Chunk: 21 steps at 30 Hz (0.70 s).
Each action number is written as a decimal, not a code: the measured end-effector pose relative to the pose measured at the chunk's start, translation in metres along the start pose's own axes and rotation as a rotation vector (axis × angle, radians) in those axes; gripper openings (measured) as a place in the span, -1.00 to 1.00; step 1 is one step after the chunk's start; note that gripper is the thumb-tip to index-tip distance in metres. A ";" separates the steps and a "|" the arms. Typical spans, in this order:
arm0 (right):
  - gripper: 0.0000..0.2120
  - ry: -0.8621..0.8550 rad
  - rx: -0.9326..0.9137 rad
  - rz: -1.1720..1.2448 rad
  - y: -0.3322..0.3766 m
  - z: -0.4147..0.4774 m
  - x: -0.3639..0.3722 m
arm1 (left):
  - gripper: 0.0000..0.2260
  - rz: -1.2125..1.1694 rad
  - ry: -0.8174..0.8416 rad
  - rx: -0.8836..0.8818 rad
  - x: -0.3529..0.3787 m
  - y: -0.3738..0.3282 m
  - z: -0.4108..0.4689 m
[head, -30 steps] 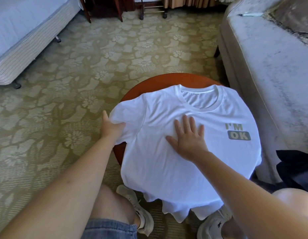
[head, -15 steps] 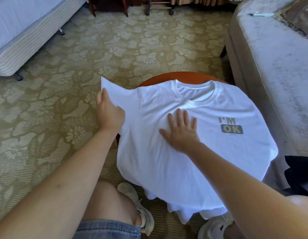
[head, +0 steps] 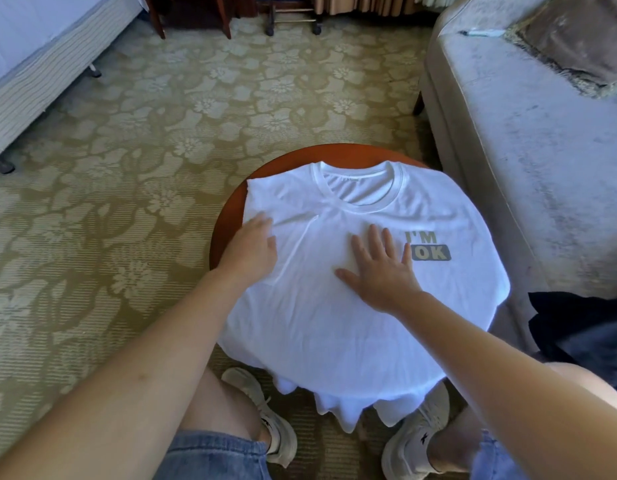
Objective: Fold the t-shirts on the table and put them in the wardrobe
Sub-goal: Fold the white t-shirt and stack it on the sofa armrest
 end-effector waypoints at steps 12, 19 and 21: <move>-0.26 -0.027 -0.012 0.041 0.047 0.018 0.013 | -0.34 0.253 0.168 -0.284 0.019 0.029 0.012; -0.30 -0.048 -0.016 0.162 0.041 0.023 0.006 | -0.32 0.309 0.147 -0.310 0.010 0.039 0.004; -0.33 -0.141 0.091 0.237 0.011 0.021 -0.006 | -0.31 0.307 0.110 -0.297 0.011 0.023 0.008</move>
Point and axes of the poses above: each hand's wrist, its own z-axis towards the middle knuckle, its own x-axis out of the palm, y = z × x, the point moved 1 cm from there along z, towards the middle knuckle, and after that the axes turned 3 degrees about z, right-handed, at the moved point
